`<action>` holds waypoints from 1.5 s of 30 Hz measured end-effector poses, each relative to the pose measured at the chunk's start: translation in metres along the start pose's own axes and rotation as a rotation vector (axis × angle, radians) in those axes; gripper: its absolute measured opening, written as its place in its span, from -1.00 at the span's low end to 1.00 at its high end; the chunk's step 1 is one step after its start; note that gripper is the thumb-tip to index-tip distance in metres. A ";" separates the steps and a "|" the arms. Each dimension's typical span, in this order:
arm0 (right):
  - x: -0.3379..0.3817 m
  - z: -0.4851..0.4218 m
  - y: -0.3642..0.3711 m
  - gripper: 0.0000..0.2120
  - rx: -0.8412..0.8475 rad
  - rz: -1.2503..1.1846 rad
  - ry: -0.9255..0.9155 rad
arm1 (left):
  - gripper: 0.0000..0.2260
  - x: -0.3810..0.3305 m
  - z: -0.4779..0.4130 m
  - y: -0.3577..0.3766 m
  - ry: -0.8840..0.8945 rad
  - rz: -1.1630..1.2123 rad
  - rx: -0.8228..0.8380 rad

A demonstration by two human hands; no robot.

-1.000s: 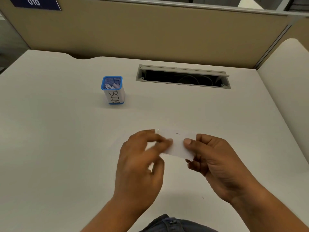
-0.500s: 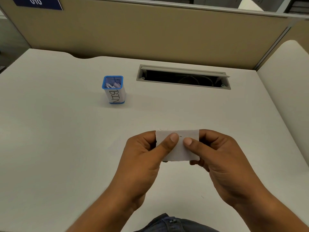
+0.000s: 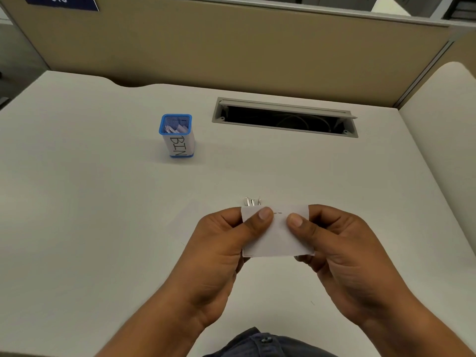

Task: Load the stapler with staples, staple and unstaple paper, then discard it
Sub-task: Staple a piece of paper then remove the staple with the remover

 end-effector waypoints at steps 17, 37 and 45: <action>0.027 0.003 0.012 -0.76 -0.105 0.688 -0.642 | -0.80 -0.044 0.014 -0.010 0.734 -0.881 -0.144; -0.013 -0.057 0.049 -0.93 -0.152 0.248 -0.218 | -0.95 -0.056 -0.015 -0.098 0.134 -0.572 -0.148; -0.014 -0.089 0.073 -0.78 -0.002 0.161 -0.082 | -0.86 -0.063 -0.034 -0.117 0.136 -0.519 -0.196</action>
Point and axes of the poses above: each hand's wrist, its own z-axis away from the middle knuckle, its own y-axis out of the palm, x = y × z, the point moved 4 cm from there along -z, towards the middle knuckle, and after that the axes turned 3 degrees about x, right-handed, at the moved point
